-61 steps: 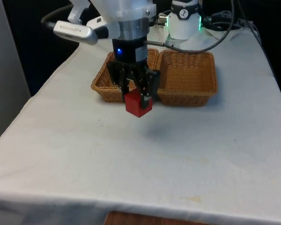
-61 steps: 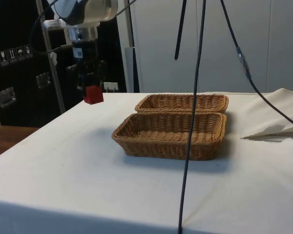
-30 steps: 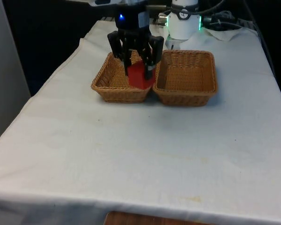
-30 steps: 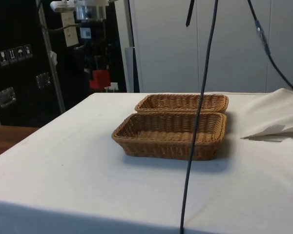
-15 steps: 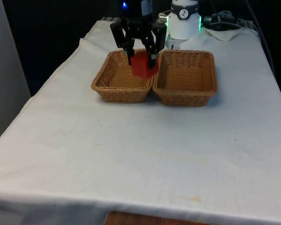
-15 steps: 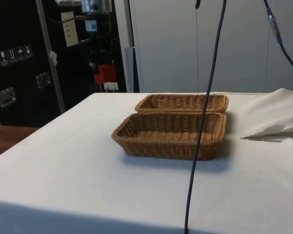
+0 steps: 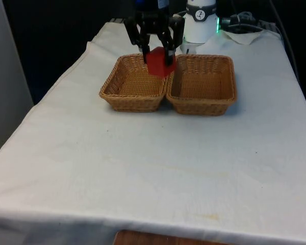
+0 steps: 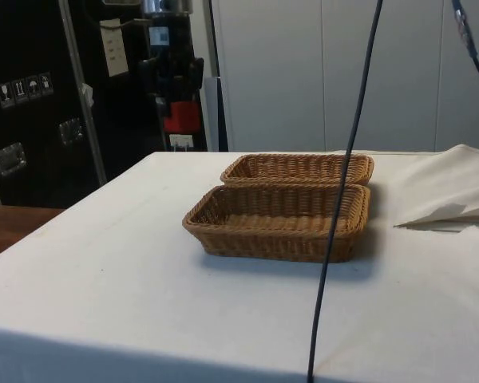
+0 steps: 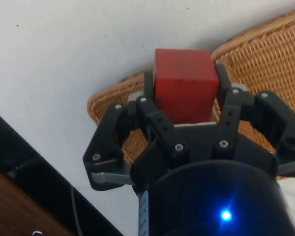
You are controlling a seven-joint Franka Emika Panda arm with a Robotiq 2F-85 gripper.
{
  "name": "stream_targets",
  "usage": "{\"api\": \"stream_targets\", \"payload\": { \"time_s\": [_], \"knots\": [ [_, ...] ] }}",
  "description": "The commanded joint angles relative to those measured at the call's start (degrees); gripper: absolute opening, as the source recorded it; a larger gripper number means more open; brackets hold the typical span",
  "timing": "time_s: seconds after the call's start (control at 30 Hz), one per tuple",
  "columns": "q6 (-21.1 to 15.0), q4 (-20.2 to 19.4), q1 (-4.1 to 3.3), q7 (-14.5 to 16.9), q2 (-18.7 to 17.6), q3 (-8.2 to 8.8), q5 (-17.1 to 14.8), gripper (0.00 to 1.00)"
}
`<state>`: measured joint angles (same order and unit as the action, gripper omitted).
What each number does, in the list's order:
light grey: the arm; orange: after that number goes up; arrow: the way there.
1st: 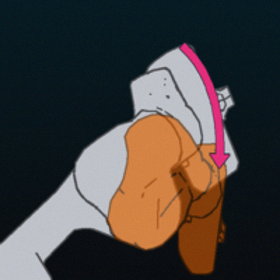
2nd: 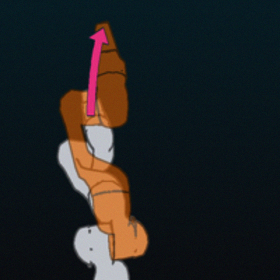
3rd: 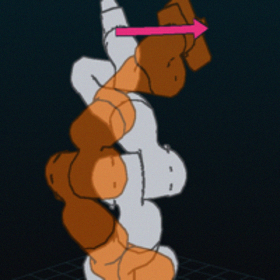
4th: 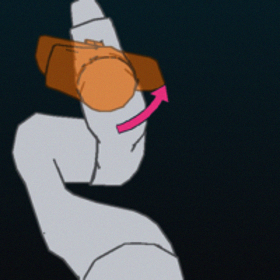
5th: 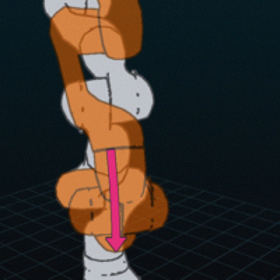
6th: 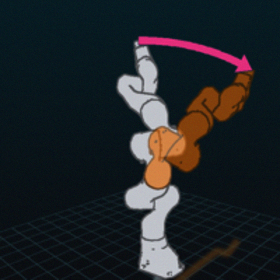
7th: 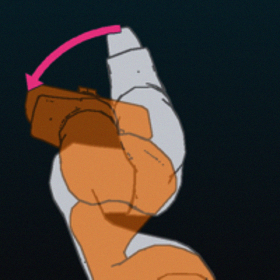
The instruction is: Pick up the red cube and place it into the right basket.
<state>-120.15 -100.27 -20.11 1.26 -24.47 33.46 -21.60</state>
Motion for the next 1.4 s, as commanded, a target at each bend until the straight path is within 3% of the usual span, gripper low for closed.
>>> {"api": "stream_targets", "payload": {
  "time_s": [0.0,0.23,0.27,0.3,0.53,0.57,0.6,0.9,0.93,0.97,1.13,1.17,1.2,1.37],
  "knots": [
    [-1.4,-1.9,-0.69,-0.1,1.4,0.46,0.9,0.08],
    [-3.5,-5.2,-1.03,-0.2,3.7,0.4,3.3,0.08],
    [-1.9,-3.6,-0.34,0.0,2.6,-0.06,2.3,0.08],
    [-3.8,-5.6,-1.09,-0.3,4.0,0.4,3.7,0.08],
    [-6.8,-9.1,-1.15,-0.5,6.1,0.06,6.4,0.08],
    [-5.3,-8.0,-0.57,-0.1,5.4,-0.29,5.6,0.08],
    [-7.2,-9.5,-1.15,-0.5,6.4,0.0,6.6,0.08],
    [-12.0,-14.4,-1.09,-0.7,9.1,-0.4,9.7,0.08],
    [-10.9,-13.8,-0.63,-0.2,8.8,-0.74,8.9,0.08],
    [-12.9,-15.3,-1.09,-0.8,9.6,-0.46,10.3,0.08],
    [-15.0,-17.8,-1.03,-0.7,10.7,-0.57,11.5,0.08],
    [-14.0,-17.2,-0.63,-0.2,10.3,-0.86,10.8,0.08],
    [-15.4,-18.4,-1.03,-0.6,10.9,-0.57,11.7,0.08],
    [-17.9,-22.1,-0.74,0.2,12.2,-0.57,12.6,0.08]
  ]
}}
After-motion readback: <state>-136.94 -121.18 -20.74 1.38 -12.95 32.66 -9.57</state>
